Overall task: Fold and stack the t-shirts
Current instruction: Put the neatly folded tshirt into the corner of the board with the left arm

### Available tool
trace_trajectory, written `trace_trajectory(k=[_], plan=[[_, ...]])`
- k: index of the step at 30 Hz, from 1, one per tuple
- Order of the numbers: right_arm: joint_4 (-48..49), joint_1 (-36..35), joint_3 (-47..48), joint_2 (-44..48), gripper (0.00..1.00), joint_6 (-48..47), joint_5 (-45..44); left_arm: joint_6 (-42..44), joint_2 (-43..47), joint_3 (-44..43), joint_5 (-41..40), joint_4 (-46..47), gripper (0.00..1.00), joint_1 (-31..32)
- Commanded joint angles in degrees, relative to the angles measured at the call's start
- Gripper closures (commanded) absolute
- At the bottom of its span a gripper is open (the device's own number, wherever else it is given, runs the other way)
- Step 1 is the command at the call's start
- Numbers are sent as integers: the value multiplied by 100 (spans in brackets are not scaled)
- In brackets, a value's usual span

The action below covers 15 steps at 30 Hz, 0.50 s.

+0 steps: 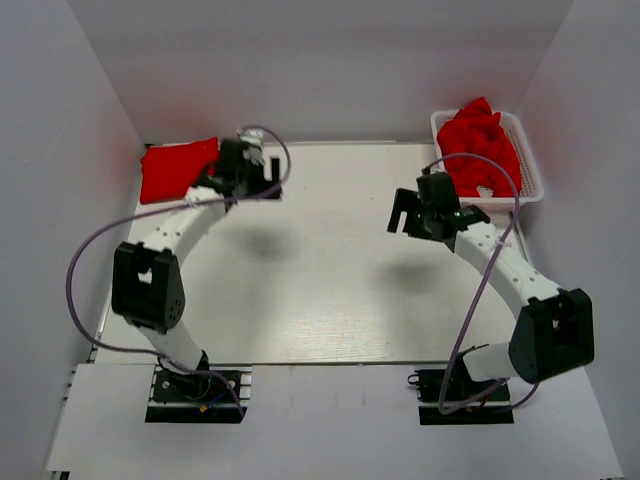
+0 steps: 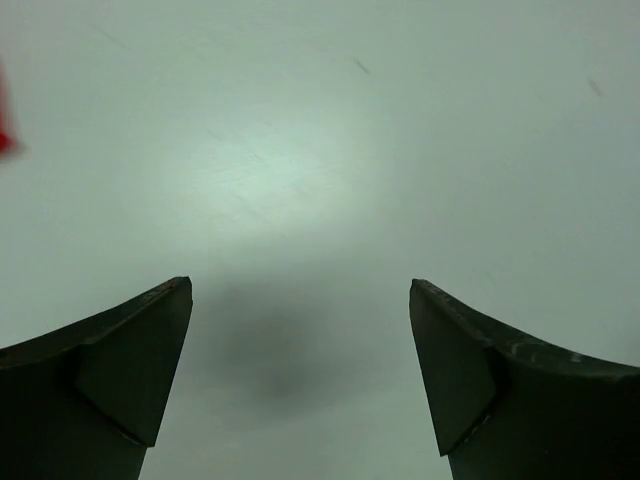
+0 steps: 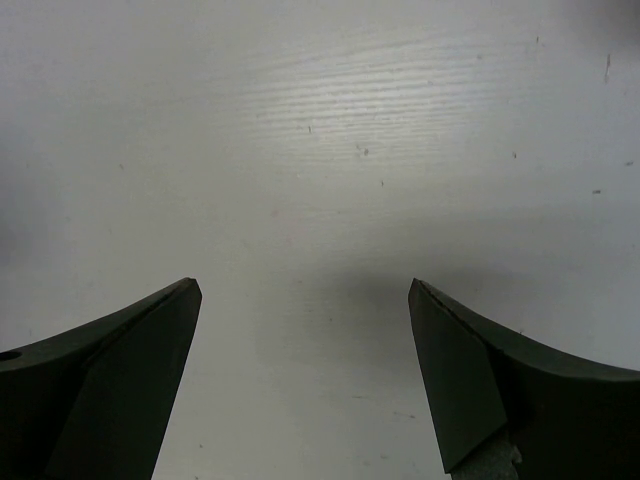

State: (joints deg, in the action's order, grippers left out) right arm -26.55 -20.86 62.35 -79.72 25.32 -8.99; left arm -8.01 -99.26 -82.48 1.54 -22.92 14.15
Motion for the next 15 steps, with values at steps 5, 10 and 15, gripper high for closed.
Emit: trace_trajectory(k=[5, 10, 15], plan=[[360, 3, -1371, 1072, 10, 262, 205, -947, 1417, 1582, -374, -266, 0, 1475], [852, -14, -2208, 1766, 10, 430, 451, -1282, 2402, 2613, -346, 481, 0, 2073], [1152, -6, -2657, 2233, 10, 359, 645, -1282, 2280, 2175, -1190, -326, 0, 2364]])
